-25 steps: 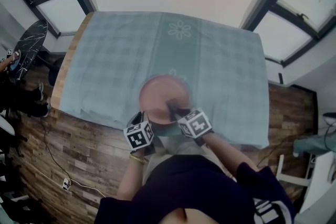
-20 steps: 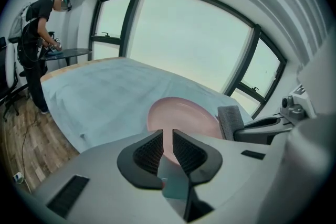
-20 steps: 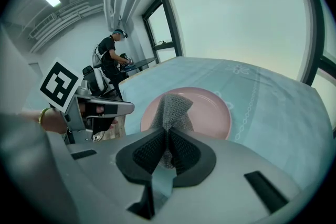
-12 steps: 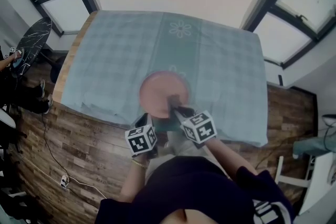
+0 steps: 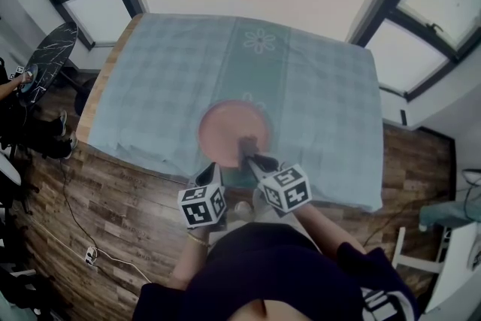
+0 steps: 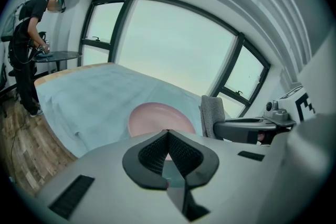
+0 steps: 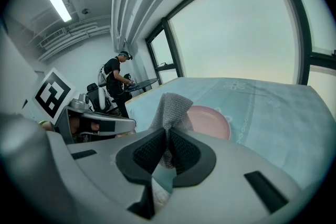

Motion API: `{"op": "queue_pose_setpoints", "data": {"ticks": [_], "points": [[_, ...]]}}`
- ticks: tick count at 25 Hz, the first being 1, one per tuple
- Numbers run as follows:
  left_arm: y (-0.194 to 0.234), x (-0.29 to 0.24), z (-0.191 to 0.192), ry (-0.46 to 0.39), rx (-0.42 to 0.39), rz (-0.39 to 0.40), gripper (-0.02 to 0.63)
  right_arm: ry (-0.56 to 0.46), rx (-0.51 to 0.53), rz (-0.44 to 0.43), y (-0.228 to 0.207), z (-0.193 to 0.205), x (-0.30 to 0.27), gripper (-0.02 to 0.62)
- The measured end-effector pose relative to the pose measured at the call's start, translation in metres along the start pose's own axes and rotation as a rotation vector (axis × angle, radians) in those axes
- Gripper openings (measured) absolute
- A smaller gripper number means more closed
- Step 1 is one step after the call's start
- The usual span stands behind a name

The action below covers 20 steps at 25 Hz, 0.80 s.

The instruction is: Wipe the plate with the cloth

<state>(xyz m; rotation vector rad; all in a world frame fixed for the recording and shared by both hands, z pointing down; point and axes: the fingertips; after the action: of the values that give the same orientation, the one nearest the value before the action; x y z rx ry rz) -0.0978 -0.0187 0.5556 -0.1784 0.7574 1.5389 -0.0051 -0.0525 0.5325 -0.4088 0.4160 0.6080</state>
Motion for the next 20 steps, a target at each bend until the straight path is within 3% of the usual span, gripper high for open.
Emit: {"op": "queue_pose_setpoints", "data": {"ticks": [20], "points": [[-0.016, -0.001, 0.002, 0.005, 0.017, 0.033, 0.014, -0.011, 0.034, -0.02, 0.011, -0.002, 0.009, 0.032]]}}
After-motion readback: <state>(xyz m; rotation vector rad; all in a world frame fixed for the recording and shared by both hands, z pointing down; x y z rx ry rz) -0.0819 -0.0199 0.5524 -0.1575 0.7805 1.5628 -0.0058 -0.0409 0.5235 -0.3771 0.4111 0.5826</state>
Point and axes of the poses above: the fingertips, and each gripper's own axes: x backward along the fingers, y to its left, z out of its underside, and after that the axes turned 6 degrees about -y, right-handed
